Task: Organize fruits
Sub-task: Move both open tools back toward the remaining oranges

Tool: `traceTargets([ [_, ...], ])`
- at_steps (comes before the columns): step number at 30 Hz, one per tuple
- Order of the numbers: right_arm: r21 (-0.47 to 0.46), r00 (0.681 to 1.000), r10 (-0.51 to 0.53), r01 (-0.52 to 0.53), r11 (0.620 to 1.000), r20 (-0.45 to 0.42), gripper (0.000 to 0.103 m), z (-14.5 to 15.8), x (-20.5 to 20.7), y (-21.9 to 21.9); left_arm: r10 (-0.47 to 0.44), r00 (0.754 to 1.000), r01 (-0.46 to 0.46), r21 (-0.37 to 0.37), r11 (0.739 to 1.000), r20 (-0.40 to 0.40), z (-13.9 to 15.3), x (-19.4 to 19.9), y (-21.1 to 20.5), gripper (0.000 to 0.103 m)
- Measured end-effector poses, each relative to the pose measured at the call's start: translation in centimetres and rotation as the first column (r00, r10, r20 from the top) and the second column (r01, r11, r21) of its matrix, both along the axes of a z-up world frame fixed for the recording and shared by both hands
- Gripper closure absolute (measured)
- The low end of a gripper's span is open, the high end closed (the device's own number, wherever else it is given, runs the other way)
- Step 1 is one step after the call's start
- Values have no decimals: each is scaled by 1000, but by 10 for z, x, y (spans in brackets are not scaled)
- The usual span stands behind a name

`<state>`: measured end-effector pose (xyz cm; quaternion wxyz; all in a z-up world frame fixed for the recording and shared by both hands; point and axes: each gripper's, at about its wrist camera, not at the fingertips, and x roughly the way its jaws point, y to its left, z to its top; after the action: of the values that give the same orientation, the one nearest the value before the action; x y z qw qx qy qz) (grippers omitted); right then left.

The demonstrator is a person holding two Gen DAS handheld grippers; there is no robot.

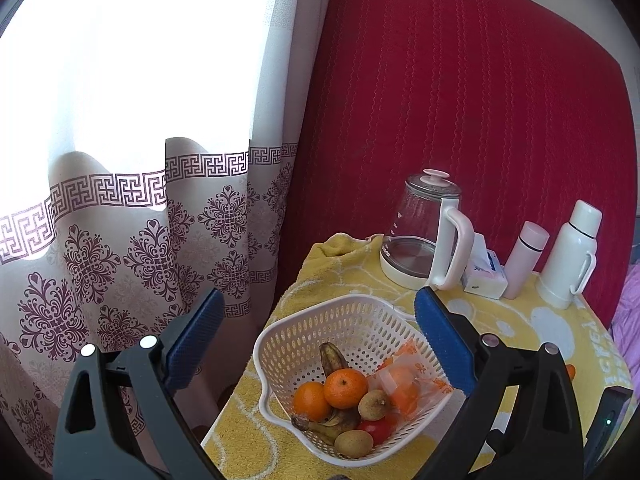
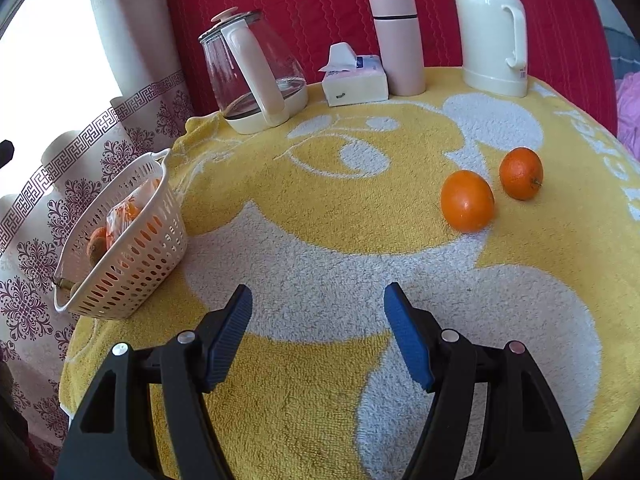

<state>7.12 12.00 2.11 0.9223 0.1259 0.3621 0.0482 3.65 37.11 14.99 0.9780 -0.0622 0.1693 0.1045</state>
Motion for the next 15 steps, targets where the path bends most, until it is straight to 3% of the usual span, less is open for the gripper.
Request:
traceTargets([
  [15, 15, 1000, -3, 3, 1000, -9, 31, -3, 1, -2, -36, 999, 36, 34, 999, -9, -4, 2, -14, 6],
])
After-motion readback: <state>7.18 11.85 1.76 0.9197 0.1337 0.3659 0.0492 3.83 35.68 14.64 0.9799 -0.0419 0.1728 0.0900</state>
